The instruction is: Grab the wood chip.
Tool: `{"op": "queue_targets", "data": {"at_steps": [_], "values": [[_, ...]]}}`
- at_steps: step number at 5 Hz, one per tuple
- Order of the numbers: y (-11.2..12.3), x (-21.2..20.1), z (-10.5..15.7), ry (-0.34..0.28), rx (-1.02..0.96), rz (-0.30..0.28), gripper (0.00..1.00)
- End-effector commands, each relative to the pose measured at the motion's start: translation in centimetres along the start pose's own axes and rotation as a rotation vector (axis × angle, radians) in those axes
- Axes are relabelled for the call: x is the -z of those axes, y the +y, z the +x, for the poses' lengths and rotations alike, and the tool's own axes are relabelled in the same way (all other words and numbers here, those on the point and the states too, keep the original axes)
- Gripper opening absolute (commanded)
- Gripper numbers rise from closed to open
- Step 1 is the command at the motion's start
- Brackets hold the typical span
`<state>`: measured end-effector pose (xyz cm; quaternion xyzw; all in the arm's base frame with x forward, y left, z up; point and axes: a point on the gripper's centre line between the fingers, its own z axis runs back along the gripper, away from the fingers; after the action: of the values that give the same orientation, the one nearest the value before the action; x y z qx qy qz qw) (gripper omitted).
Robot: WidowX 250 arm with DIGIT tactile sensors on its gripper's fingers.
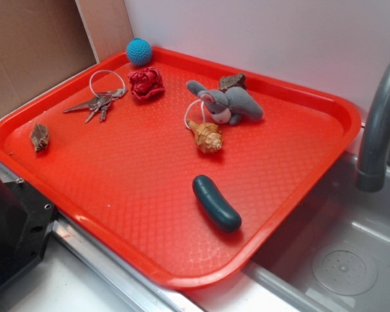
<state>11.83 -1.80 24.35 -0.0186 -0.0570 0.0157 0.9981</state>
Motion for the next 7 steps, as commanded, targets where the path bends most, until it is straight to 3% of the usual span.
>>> {"op": "queue_targets", "data": {"at_steps": [1,2,3,4,5,7], "values": [[0.0,0.0,0.0,0.0,0.0,0.0,1.0],[5.1,4.9,1.3,0.063,-0.243,0.08,1.0],[10.1,8.5,1.4,0.105,-0.452,0.095,1.0],[12.8,11.6,1.4,0.072,-0.676,0.122,1.0],[13.6,14.0,0.5,0.064,-0.779,0.145,1.0],[13.3,18.9,-0.5,0.1,-0.795,0.118,1.0]]}}
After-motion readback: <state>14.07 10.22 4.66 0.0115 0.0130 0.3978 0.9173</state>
